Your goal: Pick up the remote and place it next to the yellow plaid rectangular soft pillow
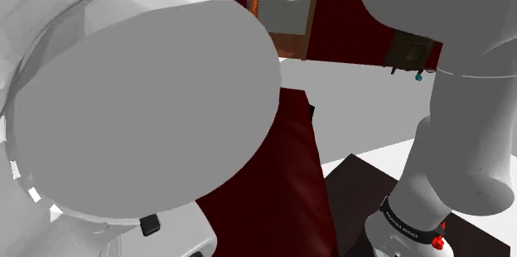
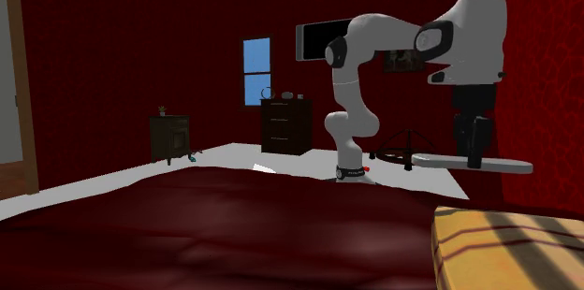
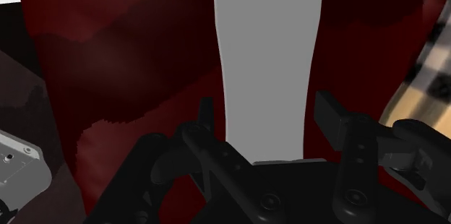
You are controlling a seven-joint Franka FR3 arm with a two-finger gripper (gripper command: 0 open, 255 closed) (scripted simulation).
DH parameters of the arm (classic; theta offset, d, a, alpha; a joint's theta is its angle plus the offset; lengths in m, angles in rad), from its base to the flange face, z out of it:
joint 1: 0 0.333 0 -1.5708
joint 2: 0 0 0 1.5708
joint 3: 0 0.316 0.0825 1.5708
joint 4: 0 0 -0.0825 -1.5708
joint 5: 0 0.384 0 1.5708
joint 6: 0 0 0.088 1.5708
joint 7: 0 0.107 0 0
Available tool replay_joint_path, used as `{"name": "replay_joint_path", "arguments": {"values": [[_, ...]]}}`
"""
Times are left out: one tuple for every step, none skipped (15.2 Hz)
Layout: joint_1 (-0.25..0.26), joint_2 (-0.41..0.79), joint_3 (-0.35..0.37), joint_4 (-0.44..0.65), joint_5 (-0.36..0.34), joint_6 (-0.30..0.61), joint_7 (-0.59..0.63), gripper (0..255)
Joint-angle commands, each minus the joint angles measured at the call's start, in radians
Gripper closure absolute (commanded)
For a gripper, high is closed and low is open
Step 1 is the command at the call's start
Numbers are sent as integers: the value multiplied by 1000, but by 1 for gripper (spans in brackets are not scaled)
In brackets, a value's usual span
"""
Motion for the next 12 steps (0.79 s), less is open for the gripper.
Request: {"name": "replay_joint_path", "arguments": {"values": [[6, 13, -6, -17, -13, 25, 8, 255], [7, 18, -9, -26, -18, 37, 11, 255], [9, 23, -11, -35, -23, 48, 15, 255], [11, 28, -14, -44, -29, 60, 18, 255], [14, 33, -17, -53, -34, 71, 22, 255], [16, 39, -20, -61, -40, 83, 26, 255], [19, 45, -23, -69, -46, 94, 30, 255], [22, 51, -27, -77, -53, 105, 34, 255], [25, 57, -31, -85, -59, 116, 38, 255], [28, 63, -34, -92, -66, 127, 43, 255], [31, 70, -38, -99, -73, 138, 47, 255], [34, 77, -43, -106, -80, 148, 52, 255]]}}
